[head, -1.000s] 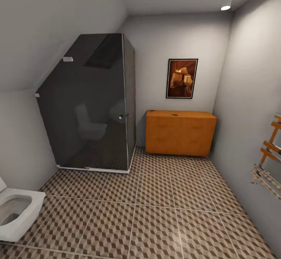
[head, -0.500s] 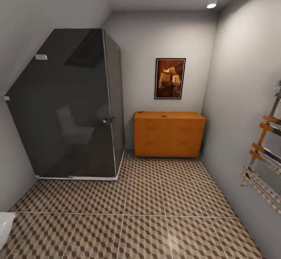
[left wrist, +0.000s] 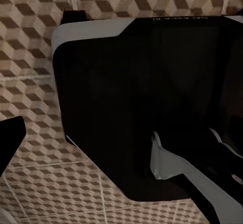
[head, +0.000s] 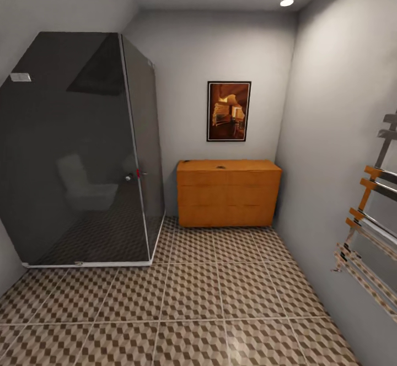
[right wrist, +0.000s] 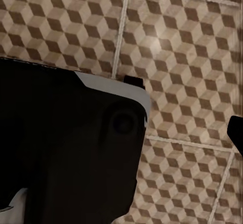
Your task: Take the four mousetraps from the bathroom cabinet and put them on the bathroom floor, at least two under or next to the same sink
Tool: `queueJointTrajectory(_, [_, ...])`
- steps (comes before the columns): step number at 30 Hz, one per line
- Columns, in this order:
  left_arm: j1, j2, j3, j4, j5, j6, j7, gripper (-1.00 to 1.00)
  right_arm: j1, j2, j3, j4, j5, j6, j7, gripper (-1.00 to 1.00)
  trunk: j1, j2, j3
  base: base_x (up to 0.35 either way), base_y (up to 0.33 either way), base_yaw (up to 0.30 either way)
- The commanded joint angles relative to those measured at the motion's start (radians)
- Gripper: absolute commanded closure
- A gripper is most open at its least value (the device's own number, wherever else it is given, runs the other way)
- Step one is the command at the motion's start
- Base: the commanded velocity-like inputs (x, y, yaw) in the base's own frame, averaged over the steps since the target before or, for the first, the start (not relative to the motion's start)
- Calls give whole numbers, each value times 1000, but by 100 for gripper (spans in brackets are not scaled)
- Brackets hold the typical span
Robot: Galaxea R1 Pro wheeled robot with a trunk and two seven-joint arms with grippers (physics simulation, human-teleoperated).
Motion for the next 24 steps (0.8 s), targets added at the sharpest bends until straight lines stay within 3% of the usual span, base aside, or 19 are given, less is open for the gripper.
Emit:
queueJointTrajectory(1, [-1,1,-8,-1,10,5,4,-100,-2,0,-4,3,7,-5,1,-100,1,-2,-2,307,-137,-3])
queueJointTrajectory(24, [-1,0,-7,4,10,5,4,-100,-2,-1,-3,3,7,-3,3,-100,1,-2,-2,307,-121,0])
